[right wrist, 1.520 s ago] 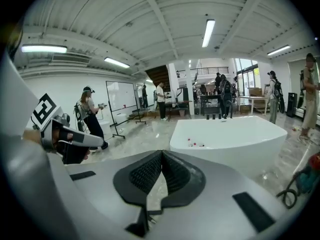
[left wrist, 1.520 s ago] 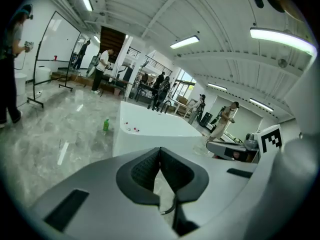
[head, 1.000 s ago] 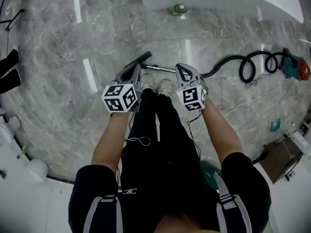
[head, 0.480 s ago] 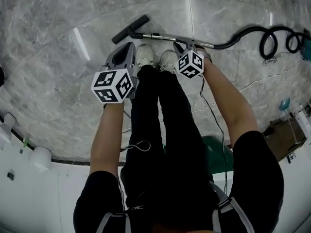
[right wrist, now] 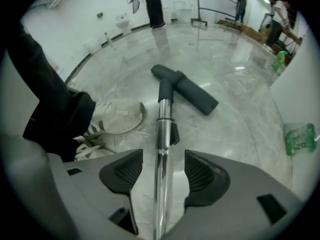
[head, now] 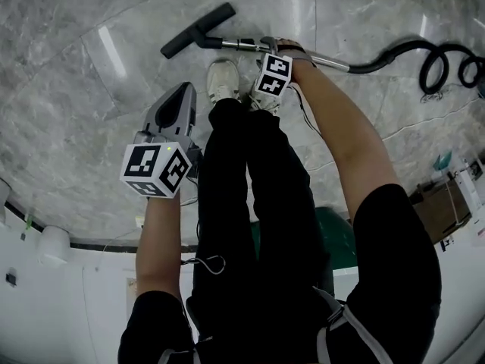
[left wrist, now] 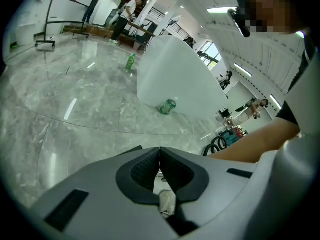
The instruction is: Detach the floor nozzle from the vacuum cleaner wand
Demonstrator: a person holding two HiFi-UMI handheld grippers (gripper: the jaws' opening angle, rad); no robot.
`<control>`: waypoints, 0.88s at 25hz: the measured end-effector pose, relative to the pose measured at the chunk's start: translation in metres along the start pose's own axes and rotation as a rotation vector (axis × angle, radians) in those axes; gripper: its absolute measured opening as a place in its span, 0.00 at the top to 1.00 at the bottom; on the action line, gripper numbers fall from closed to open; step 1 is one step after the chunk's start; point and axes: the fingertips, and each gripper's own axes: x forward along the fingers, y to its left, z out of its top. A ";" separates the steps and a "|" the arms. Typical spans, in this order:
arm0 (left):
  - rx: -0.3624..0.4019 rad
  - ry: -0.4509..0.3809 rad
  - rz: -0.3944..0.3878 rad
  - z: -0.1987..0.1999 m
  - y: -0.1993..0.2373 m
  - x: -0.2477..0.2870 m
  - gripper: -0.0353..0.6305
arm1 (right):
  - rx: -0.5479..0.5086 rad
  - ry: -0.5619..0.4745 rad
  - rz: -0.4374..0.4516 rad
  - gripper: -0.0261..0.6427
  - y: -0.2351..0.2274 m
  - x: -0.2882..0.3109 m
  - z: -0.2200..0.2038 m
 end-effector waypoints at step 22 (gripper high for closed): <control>-0.040 0.039 -0.049 -0.007 0.039 0.022 0.93 | -0.013 0.060 -0.067 0.70 -0.009 0.052 -0.017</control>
